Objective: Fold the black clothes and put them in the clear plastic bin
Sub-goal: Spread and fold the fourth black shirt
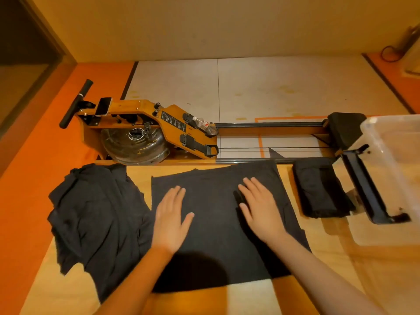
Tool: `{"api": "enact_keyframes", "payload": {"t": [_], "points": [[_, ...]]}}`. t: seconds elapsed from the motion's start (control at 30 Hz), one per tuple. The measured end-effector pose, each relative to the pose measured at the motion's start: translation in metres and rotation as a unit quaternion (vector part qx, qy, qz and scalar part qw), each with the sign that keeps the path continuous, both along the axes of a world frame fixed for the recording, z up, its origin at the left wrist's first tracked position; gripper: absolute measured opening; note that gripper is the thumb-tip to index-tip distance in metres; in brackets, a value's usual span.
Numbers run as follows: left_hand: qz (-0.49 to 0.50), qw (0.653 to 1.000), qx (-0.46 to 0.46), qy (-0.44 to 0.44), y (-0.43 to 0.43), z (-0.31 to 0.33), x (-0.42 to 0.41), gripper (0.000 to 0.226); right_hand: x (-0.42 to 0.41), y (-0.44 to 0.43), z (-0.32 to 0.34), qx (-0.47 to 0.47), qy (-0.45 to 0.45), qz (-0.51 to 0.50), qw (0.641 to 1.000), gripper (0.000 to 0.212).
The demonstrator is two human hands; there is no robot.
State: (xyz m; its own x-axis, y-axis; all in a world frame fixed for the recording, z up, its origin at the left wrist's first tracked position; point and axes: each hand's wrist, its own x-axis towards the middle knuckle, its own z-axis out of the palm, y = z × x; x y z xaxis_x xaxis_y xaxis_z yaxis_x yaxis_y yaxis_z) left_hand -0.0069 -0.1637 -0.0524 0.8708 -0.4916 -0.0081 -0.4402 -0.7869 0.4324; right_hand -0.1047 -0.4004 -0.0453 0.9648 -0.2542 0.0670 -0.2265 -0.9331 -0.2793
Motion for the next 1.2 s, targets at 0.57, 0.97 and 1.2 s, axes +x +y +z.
{"api": "enact_keyframes", "payload": {"t": [0.57, 0.97, 1.2], "points": [[-0.053, 0.980, 0.192, -0.020, 0.053, -0.052, -0.199, 0.071, -0.207, 0.038, -0.053, -0.011, 0.164, -0.052, 0.985, 0.085], [-0.088, 0.977, 0.194, -0.029, 0.097, -0.047, -0.204, 0.103, -0.269, 0.030, -0.054, -0.055, 0.155, -0.053, 0.985, 0.103], [-0.066, 0.981, 0.153, -0.099, 0.116, -0.044, -0.212, 0.089, -0.290, 0.029, -0.048, -0.099, 0.073, -0.068, 0.990, 0.090]]}}
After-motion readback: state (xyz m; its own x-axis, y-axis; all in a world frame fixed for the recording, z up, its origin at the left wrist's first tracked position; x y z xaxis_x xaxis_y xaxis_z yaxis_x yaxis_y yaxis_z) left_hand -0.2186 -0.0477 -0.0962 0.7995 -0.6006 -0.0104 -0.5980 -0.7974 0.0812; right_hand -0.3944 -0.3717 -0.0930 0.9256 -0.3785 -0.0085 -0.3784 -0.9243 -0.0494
